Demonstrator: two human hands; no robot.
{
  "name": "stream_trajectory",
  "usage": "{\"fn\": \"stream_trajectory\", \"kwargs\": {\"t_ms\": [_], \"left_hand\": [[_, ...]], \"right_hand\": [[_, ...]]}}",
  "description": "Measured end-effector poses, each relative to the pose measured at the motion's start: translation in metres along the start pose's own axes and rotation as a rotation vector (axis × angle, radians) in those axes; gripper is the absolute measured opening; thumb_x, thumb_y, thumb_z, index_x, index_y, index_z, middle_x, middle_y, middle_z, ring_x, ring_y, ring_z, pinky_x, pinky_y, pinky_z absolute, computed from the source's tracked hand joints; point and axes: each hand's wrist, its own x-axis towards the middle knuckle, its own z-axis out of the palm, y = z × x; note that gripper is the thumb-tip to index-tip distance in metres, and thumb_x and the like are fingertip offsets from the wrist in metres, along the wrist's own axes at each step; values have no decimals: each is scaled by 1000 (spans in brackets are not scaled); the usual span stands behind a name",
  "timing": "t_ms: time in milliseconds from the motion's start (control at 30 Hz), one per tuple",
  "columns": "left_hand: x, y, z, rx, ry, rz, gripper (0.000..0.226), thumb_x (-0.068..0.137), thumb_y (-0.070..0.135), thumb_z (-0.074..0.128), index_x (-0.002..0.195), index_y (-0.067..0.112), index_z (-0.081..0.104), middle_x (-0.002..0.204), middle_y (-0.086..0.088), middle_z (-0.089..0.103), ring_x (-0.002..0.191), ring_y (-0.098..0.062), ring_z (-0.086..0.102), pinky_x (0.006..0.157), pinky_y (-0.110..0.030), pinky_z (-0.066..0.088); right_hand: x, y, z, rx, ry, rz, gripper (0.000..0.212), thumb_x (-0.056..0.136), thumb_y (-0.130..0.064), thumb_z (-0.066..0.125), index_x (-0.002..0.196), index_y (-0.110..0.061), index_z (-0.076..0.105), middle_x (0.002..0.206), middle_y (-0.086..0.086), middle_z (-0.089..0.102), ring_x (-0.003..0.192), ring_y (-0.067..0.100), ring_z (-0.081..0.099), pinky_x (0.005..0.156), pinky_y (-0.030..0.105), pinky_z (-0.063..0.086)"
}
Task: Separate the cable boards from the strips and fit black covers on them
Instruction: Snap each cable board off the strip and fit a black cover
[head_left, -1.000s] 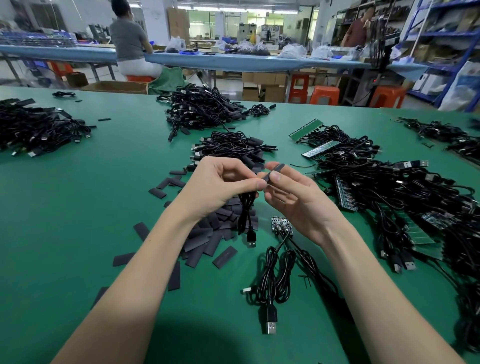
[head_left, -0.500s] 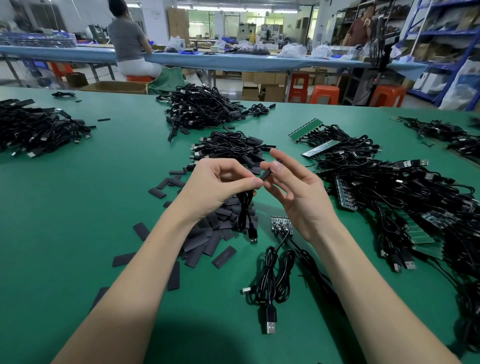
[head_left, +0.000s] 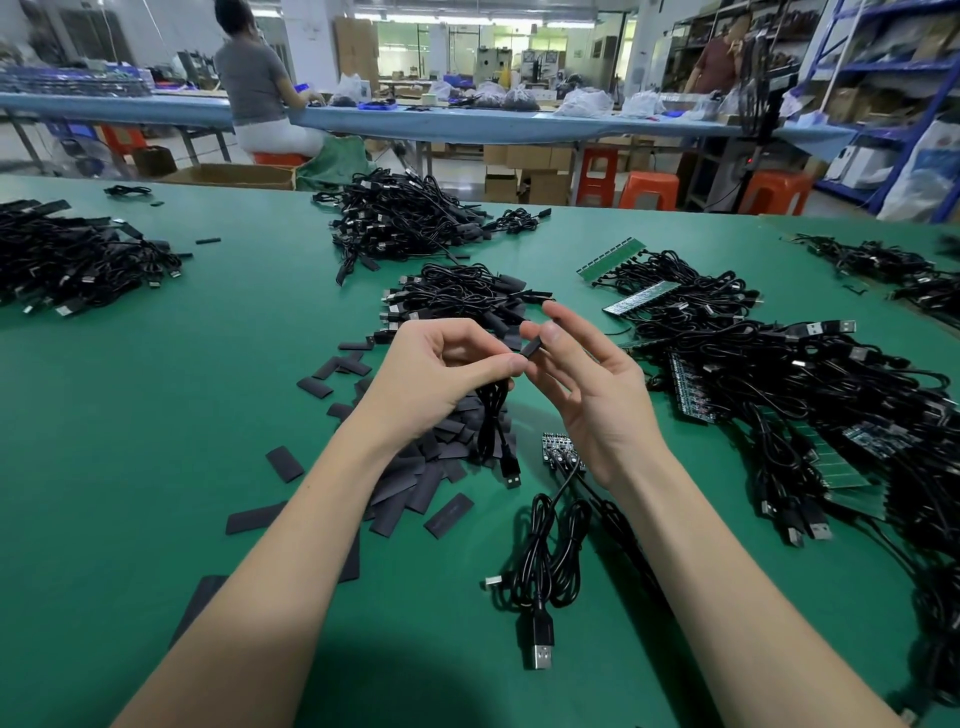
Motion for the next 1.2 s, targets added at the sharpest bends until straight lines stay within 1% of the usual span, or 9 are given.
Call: {"fn": "stream_trajectory", "kwargs": {"t_ms": [267, 467, 567, 700, 800, 933, 1067, 1133, 1200], "left_hand": [[1, -3, 1, 16, 1, -38, 8, 83, 16, 81, 85, 11, 76, 84, -5, 78, 80, -17, 75, 77, -20, 55], [3, -6, 7, 113, -79, -150, 15, 83, 25, 82, 96, 24, 74, 90, 6, 75, 86, -5, 71, 82, -15, 51], [2, -9, 8, 134, -64, -148, 15, 88, 20, 77, 100, 29, 74, 97, 2, 72, 83, -9, 71, 81, -19, 52], [7, -4, 5, 179, 26, -66, 14, 91, 16, 74, 101, 25, 75, 88, 19, 69, 86, -4, 67, 82, -17, 52], [17, 2, 0, 244, 96, -18, 14, 90, 16, 73, 101, 25, 75, 90, 13, 70, 83, -3, 66, 79, -15, 50], [44, 3, -5, 528, 120, 10, 14, 89, 19, 72, 99, 29, 74, 91, 10, 71, 81, -3, 65, 80, -20, 54], [87, -5, -9, 947, 70, 12, 17, 93, 19, 65, 104, 30, 72, 99, 7, 67, 99, -17, 60, 93, -38, 51], [111, -8, -12, 1186, 101, 43, 20, 95, 17, 61, 107, 29, 71, 108, 2, 69, 113, -26, 54, 100, -43, 41], [131, -11, -17, 1380, 137, 54, 27, 95, 9, 58, 111, 27, 70, 112, -3, 69, 116, -30, 51, 98, -43, 36]], "right_hand": [[2, 0, -1, -2, 31, -13, 27, 81, -15, 74, 108, -13, 73, 100, 12, 77, 85, 15, 71, 78, 24, 58], [6, 0, -5, 115, 180, -20, 21, 91, -5, 69, 112, -9, 71, 94, 10, 77, 81, 15, 68, 80, 22, 58], [8, -2, -10, 98, 186, -29, 25, 93, -12, 68, 118, -13, 69, 100, 10, 77, 85, 15, 70, 78, 23, 59], [15, -2, -24, -162, 208, 46, 19, 100, -36, 60, 116, -26, 66, 104, 3, 78, 86, 18, 73, 72, 27, 60], [19, 7, -41, -535, 260, 114, 27, 102, -38, 55, 96, -20, 73, 96, 0, 79, 79, 16, 68, 73, 29, 58], [20, 19, -59, -992, 175, 112, 24, 95, -41, 63, 88, -23, 78, 91, -11, 77, 90, 7, 69, 87, 29, 53], [20, 23, -59, -1119, 181, 77, 20, 92, -42, 66, 86, -27, 77, 84, -20, 73, 84, -9, 62, 69, 12, 42], [20, 26, -60, -1137, 190, 51, 18, 92, -39, 67, 83, -27, 77, 81, -21, 72, 81, -10, 61, 67, 10, 40], [20, 28, -63, -1134, 198, 39, 18, 91, -38, 67, 81, -27, 77, 78, -21, 72, 80, -10, 61, 67, 11, 42]]}}
